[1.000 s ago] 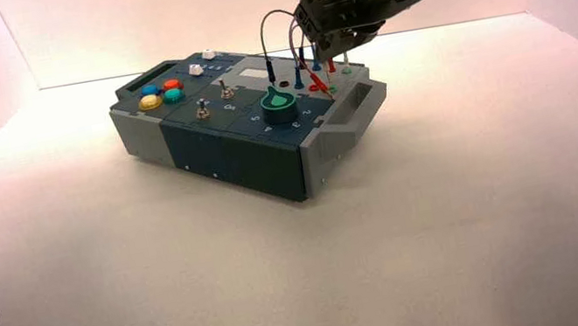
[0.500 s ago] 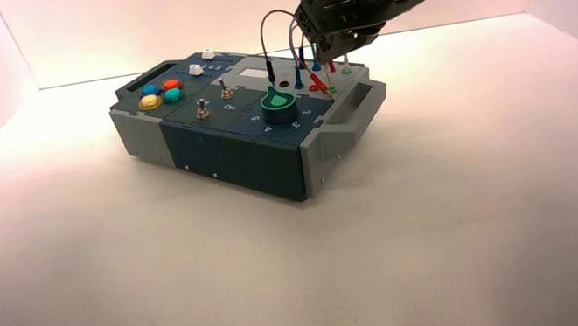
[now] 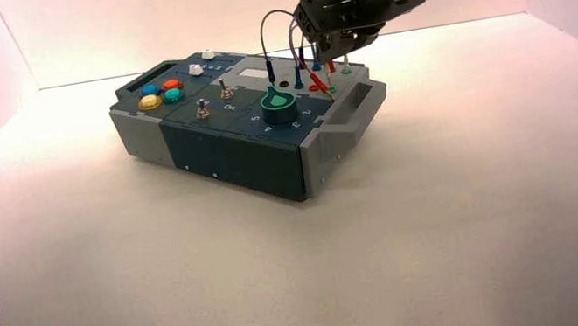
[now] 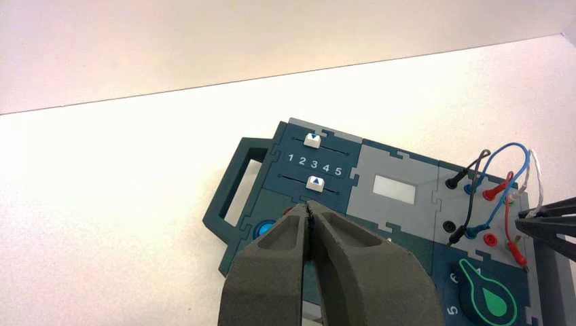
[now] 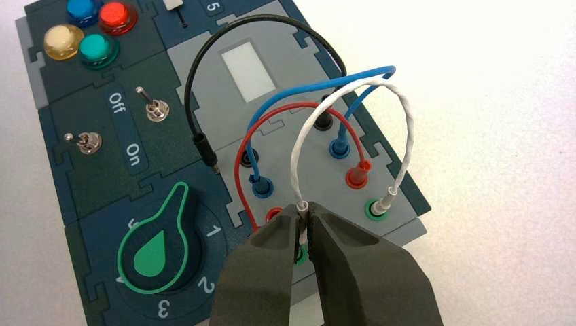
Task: Insert the white wire.
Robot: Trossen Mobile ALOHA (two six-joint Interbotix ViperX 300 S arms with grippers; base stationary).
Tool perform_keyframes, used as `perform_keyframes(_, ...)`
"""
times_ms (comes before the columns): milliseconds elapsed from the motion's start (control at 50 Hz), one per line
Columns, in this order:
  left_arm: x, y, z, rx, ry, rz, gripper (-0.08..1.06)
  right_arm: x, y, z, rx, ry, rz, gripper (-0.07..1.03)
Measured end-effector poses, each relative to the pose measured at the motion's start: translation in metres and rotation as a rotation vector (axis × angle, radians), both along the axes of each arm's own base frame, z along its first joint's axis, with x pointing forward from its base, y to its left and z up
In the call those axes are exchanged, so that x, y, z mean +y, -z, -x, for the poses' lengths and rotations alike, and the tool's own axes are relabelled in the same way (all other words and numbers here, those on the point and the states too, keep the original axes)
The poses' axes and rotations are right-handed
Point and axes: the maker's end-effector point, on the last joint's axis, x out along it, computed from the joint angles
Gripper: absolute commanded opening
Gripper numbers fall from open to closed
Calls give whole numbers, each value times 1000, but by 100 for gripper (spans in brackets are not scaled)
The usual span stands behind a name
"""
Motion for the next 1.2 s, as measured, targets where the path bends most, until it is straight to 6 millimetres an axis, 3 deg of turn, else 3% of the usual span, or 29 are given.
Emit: perform_keyframes(1200, 5, -5, -6, -12, -16, 2, -3, 0, 4, 5, -7, -1, -2, -2)
